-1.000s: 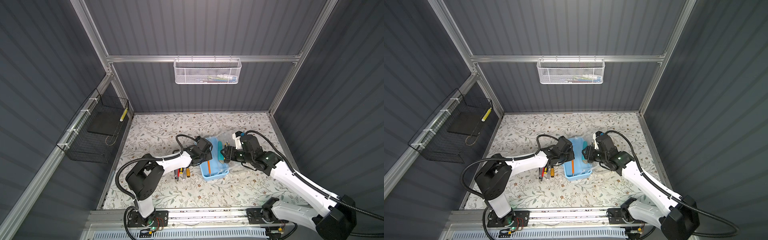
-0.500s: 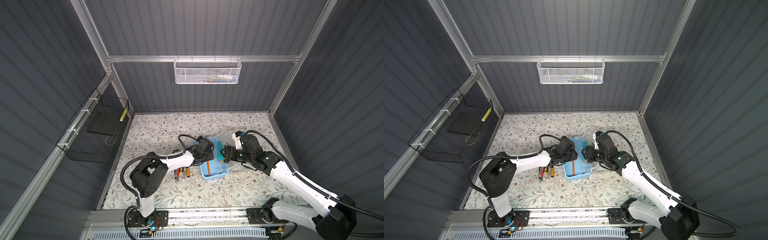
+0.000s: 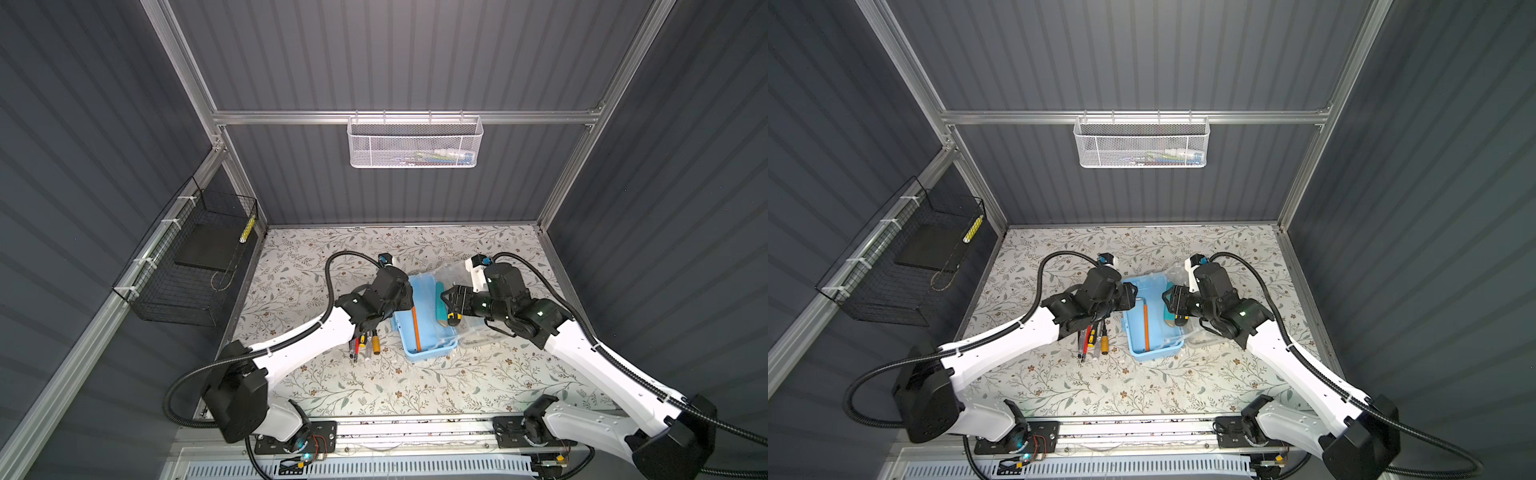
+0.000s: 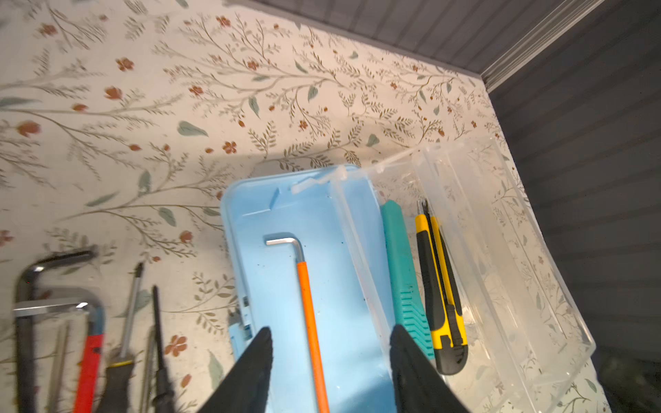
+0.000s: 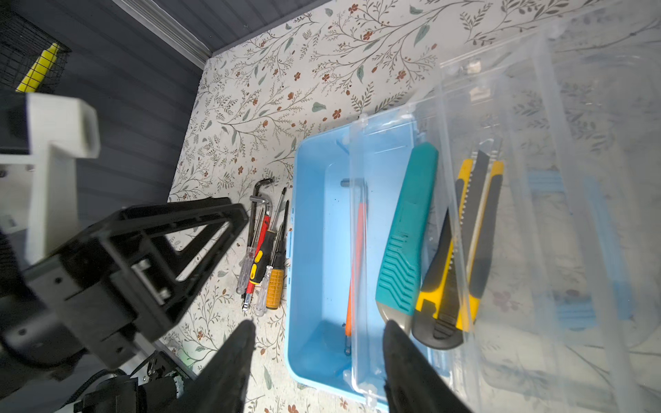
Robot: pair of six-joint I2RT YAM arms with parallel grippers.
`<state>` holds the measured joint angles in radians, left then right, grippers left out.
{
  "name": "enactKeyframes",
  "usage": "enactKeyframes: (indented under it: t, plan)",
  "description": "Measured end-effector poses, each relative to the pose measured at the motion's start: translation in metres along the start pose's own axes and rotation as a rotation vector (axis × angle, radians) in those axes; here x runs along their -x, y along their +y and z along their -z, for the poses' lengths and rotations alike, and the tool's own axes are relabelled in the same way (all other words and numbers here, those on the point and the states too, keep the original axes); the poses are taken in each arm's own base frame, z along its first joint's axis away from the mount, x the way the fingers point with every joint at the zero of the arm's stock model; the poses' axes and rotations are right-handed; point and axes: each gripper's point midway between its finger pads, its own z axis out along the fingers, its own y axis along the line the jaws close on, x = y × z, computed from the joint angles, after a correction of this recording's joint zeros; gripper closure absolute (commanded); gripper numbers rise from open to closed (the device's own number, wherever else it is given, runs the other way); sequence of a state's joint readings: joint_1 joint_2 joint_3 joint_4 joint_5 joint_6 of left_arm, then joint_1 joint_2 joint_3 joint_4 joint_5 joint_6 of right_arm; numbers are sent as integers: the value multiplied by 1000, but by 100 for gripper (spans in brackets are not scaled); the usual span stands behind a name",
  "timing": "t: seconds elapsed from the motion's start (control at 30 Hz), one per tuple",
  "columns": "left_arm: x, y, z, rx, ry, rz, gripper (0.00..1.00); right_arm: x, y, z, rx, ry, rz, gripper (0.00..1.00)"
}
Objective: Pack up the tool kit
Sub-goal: 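Move the left gripper back to the tools over the black hex key, then close the left gripper on the black hex key and lift it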
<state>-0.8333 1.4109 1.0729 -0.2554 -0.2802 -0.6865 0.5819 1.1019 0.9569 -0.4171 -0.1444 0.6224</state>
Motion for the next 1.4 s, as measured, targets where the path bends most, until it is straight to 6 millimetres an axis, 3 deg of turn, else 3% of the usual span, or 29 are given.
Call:
enactKeyframes:
  t: [0.1, 0.17, 0.27, 0.37, 0.6, 0.87, 1.4]
  plan:
    - [1, 35, 12, 68, -4, 5, 45, -1, 6, 1, 15, 5, 8, 42]
    - [-3, 72, 13, 150, 11, 23, 46, -2, 13, 2, 29, 8, 20, 42]
    - [-17, 123, 10, 268, 59, 48, 50, 2, 23, 1, 48, 8, 33, 42]
    - [-31, 155, 8, 344, 106, 66, 54, 3, 25, -7, 46, 18, 33, 42]
    - [-55, 176, -11, 389, 188, 61, 62, -10, 16, -28, 12, 81, 24, 43]
    - [-69, 196, -28, 425, 233, 77, 71, -10, 16, -30, 15, 76, 21, 43]
    - [-89, 210, -46, 452, 302, 85, 81, -11, 14, -34, 10, 76, 21, 42]
